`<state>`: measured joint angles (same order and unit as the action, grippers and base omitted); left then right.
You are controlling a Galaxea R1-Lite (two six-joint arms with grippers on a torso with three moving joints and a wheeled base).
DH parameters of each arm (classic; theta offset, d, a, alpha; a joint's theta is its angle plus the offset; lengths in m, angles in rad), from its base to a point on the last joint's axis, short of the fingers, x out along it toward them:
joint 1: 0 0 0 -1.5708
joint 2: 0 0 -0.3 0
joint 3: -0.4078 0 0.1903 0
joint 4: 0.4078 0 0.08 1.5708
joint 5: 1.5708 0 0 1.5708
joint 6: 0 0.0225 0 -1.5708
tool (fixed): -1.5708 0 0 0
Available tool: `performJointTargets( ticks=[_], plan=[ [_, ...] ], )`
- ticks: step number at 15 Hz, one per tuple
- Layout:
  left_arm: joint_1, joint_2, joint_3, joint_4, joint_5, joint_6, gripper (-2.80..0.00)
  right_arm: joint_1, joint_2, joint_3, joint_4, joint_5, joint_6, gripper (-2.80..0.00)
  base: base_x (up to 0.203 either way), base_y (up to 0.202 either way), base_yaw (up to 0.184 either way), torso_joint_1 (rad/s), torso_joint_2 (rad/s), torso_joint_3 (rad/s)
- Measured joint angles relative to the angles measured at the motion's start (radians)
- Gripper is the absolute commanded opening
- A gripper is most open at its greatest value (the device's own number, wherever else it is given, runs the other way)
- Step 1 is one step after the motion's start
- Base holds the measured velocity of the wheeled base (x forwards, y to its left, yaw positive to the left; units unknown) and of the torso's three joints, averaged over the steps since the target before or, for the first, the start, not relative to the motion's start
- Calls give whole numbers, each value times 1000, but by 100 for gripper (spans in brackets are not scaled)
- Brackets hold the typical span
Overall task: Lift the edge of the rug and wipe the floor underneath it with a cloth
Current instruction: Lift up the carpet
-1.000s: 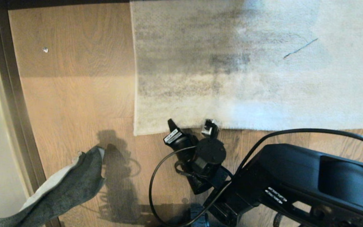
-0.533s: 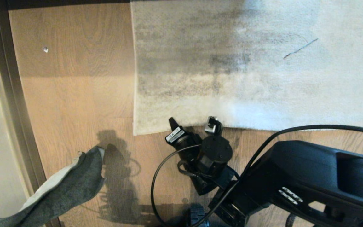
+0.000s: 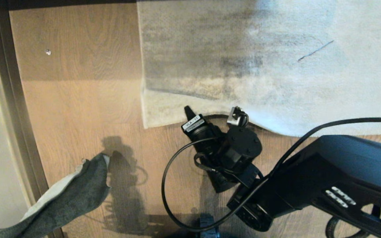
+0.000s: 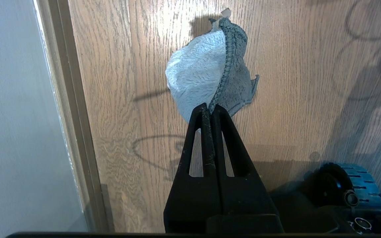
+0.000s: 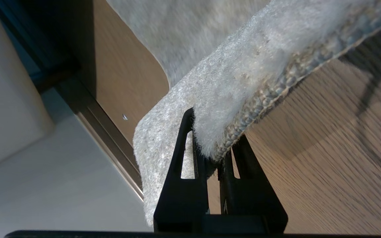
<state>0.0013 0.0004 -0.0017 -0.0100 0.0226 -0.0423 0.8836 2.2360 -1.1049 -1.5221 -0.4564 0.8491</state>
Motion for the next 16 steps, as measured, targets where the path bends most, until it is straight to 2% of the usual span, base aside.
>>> performJointTargets(
  ticks=[16],
  plan=[
    [0,0,0,0,0,0,-280,-70,-212,154,-1,-25,137,-280,0,0,0,0,0,0]
  ],
)
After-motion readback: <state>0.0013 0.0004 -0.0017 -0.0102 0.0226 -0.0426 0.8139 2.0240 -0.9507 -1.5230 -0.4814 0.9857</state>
